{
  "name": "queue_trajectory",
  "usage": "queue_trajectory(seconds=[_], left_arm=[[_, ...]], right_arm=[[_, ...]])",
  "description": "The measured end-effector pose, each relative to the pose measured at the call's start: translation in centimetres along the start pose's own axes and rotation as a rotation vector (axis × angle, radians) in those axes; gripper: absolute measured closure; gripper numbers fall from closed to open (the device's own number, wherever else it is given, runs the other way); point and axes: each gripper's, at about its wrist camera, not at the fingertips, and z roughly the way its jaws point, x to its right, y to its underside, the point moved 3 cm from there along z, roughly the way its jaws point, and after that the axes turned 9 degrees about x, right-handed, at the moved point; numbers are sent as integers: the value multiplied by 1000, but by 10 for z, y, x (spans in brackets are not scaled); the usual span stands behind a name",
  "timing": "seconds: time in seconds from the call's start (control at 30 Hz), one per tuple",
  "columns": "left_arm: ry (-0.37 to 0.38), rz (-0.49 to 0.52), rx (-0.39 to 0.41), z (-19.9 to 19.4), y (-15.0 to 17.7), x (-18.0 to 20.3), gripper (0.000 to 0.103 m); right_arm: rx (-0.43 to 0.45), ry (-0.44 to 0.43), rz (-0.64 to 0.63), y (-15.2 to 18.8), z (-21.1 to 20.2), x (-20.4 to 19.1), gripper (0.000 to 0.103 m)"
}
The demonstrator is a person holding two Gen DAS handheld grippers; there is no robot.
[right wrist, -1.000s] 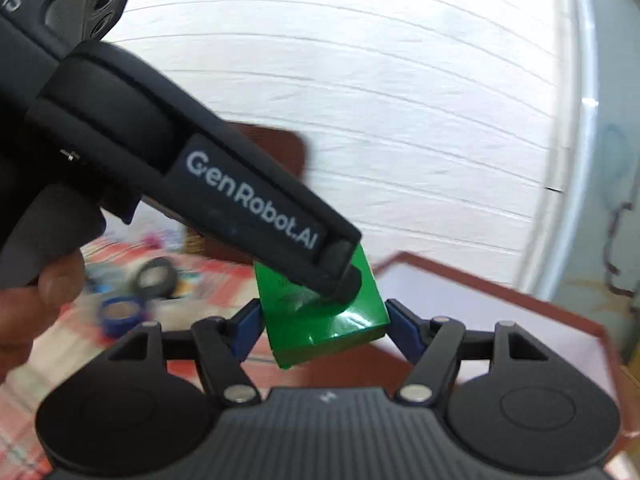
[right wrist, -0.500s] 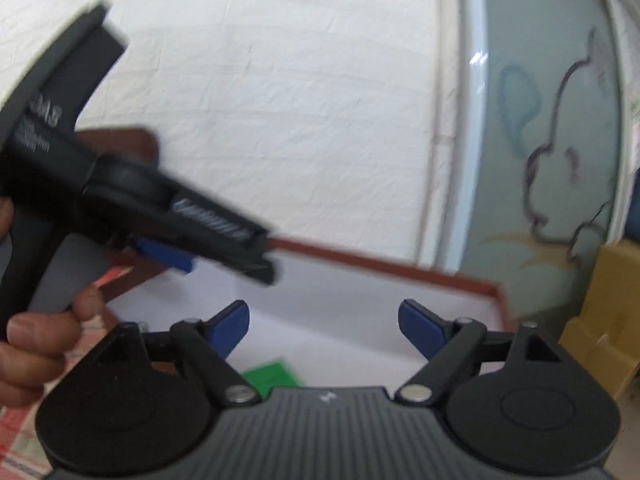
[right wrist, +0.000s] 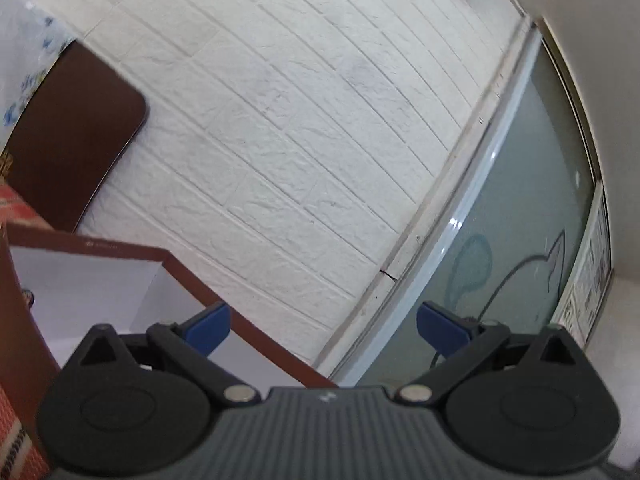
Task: Organize objects
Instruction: 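Move the left gripper back to the table toward the cotton swab bag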
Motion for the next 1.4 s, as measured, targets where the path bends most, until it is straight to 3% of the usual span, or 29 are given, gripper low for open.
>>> queue_trajectory(seconds=[0.07, 0.23, 0.4, 0.5, 0.57, 0.67, 0.73, 0.83, 0.87, 0.93, 0.97, 1.0, 1.07, 1.17, 1.2, 1.27, 1.37, 1.4], left_arm=[[-27, -23, -15, -12, 7, -15, 19], [-76, -62, -21, -41, 23, -50, 19], [-122, -109, 2, -71, 29, -85, 19], [-151, -126, 23, -87, 32, -102, 19], [-172, -137, 35, -97, 36, -114, 19], [-228, -138, 39, -107, 46, -136, 18], [-270, -143, 28, -111, 56, -154, 18], [-314, -173, 7, -115, 74, -182, 18], [-326, -182, -2, -116, 80, -191, 18], [-345, -186, -13, -120, 93, -205, 18], [-355, -176, -13, -122, 100, -210, 18], [-368, -162, -12, -123, 106, -214, 18], [-391, -137, -32, -120, 122, -224, 18], [-372, -128, -54, -114, 146, -233, 18], [-369, -115, -47, -112, 155, -234, 16], [-358, -76, 8, -115, 160, -228, 13], [-315, -72, 11, -112, 158, -226, 12], [-306, -80, 16, -113, 158, -227, 11]], right_arm=[[-26, 7, -32, 0, 3, -7, 1], [-98, 31, 31, -1, -1, -3, 2], [-101, -46, 5, -18, -15, -24, 0], [-99, -78, -6, -30, -23, -38, 0], [-82, -44, -9, -40, -29, -41, 0], [11, -10, 79, -75, -54, -33, 0], [63, -91, 152, -104, -73, -35, 0], [68, -347, 233, -139, -98, -59, 0], [49, -448, 256, -148, -104, -75, 2], [-17, -596, 283, -158, -109, -105, 14], [-70, -666, 295, -161, -107, -125, 27], [-116, -709, 299, -162, -103, -143, 38], [-197, -736, 290, -162, -88, -175, 44], [-379, -687, 367, -161, -41, -204, 43], [-425, -649, 374, -159, -27, -212, 35], [-514, -587, 318, -152, 0, -230, 24], [-648, -603, 207, -127, 24, -251, 17], [-641, -606, 218, -122, 25, -252, 14]])
